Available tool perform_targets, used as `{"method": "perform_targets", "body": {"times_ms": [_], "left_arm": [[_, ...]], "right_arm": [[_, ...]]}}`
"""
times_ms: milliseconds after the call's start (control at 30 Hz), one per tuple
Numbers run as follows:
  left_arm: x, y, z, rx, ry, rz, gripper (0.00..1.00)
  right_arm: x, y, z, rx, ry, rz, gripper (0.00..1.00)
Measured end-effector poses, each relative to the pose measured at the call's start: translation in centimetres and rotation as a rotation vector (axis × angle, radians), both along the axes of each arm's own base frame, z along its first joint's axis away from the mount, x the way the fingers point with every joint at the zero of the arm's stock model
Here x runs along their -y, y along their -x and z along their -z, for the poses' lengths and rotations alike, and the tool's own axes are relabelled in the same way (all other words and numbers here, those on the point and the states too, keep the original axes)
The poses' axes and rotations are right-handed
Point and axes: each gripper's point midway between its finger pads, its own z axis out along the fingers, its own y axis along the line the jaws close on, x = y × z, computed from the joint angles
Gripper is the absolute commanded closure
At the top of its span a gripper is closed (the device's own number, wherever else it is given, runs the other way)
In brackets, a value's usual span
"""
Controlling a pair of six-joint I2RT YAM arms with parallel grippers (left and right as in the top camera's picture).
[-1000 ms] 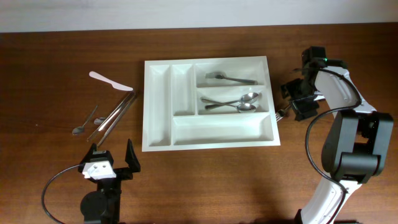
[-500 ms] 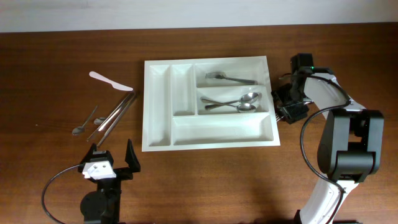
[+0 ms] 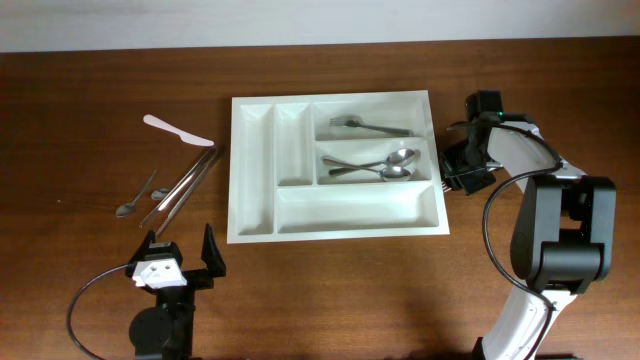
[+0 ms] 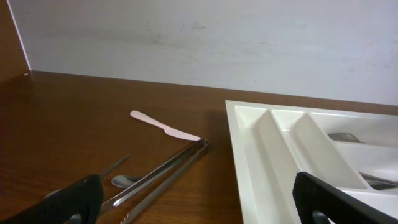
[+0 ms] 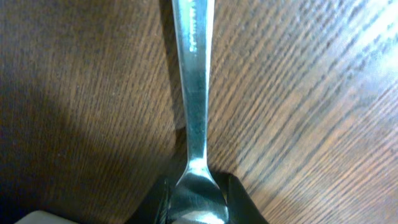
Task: Pack container
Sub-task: 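Close the right gripper on the second fork and lift it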
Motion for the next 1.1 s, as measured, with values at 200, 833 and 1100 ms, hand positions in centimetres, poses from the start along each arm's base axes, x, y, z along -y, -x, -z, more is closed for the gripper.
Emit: {"method": "perform_targets", "body": {"times_ms": [200, 833, 1100], "left_arm": [[0.0, 0.0, 0.0, 0.000, 0.000, 0.000, 0.01], [0.0, 0.0, 0.0, 0.000, 0.000, 0.000, 0.01], [0.0, 0.0, 0.0, 0.000, 0.000, 0.000, 0.01]], "right_arm": [[0.2, 0.0, 0.0, 0.003, -0.003, 0.005, 0.96], [7.3, -1.5, -3.0, 0.059, 0.066, -0.137, 0.96], [7.3, -5.7, -9.4, 0.197, 0.082, -0.249, 0.96]]}}
